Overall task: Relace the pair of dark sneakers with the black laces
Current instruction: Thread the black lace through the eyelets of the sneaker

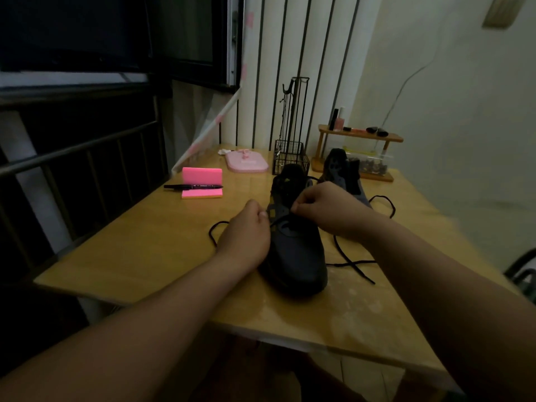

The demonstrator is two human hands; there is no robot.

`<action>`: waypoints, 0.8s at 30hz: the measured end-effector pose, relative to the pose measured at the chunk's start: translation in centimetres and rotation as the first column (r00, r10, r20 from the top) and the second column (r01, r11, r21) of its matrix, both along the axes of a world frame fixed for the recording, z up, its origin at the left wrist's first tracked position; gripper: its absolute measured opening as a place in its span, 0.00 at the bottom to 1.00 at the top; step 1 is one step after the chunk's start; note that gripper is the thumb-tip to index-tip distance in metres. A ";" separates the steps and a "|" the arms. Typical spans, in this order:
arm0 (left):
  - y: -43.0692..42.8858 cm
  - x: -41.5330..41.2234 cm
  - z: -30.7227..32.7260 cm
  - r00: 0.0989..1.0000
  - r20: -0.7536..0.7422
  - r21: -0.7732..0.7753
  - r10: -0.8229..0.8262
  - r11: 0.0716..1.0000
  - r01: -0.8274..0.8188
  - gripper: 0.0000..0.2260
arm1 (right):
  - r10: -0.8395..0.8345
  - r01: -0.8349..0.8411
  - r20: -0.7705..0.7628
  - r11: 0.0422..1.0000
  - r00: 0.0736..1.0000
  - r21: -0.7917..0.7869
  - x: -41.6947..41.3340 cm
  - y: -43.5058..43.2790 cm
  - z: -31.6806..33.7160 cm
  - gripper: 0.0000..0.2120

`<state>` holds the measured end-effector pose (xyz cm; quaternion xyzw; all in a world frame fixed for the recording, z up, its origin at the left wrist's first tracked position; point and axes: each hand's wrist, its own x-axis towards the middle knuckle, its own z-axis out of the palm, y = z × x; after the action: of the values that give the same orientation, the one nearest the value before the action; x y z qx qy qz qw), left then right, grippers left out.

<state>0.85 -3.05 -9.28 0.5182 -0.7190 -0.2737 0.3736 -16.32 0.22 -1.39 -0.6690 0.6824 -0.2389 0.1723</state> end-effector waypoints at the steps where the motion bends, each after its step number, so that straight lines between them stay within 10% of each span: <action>1: 0.0 -0.2 -0.2 1.000 -0.003 0.001 0.031 1.000 -0.031 0.10 | -0.015 0.015 0.040 1.000 0.999 0.004 -0.1 0.0 0.0 0.09; 24: -1.2 0.8 -2.0 0.996 0.085 -0.461 -0.035 0.885 0.071 0.01 | 0.004 0.027 0.245 0.992 0.969 -0.124 -0.9 -1.1 -3.6 0.04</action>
<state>1.63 -4.24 -11.32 0.4040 -0.7908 -0.0849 0.4519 -17.21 -0.84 -4.95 -0.6399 0.6434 -0.3633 0.2113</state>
